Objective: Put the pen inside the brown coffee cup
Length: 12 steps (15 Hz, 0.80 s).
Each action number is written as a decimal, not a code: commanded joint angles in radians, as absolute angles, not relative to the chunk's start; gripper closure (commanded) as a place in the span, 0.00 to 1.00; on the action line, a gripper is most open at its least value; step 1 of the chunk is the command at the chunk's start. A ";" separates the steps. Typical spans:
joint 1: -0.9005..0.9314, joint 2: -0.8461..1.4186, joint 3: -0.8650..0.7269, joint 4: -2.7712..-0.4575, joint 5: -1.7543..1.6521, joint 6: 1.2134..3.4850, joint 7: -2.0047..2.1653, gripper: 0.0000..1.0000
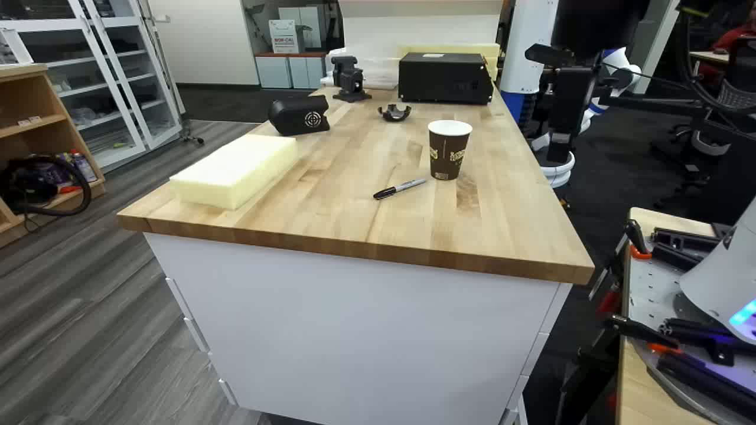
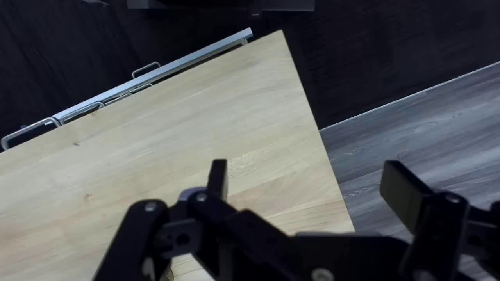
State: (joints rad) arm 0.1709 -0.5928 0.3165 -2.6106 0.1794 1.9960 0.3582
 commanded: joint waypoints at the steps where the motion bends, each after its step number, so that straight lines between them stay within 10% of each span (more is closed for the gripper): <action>1: 0.181 -0.591 0.306 -2.610 0.173 1.995 0.363 0.00; 12: 0.168 -0.599 0.286 -2.571 0.088 1.853 0.305 0.00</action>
State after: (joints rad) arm 0.1700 -0.5930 0.3106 -2.6068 0.1552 1.9645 0.3532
